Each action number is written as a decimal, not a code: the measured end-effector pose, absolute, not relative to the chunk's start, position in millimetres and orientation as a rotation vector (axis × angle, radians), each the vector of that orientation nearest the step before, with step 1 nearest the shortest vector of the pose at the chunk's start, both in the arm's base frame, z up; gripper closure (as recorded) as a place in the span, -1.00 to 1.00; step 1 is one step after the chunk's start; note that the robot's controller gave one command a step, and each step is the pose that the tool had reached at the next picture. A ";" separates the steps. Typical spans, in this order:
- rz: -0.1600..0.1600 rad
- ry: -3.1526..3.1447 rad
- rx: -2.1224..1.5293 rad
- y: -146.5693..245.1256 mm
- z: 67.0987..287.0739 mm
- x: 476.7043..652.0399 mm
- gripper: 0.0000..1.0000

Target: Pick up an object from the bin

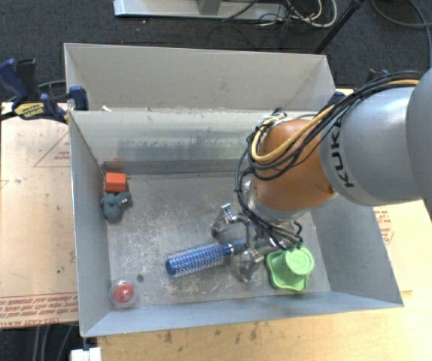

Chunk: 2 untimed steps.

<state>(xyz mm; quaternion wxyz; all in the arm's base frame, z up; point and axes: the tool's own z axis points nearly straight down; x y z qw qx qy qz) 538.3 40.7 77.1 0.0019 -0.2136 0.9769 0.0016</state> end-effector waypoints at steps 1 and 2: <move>0.002 3.063 -0.671 40.4 80.3 539.7 1.00; -0.002 3.050 -0.713 29.5 202.4 535.8 1.00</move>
Offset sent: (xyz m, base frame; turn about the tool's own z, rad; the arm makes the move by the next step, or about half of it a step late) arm 0.0000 0.0000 0.0000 0.0000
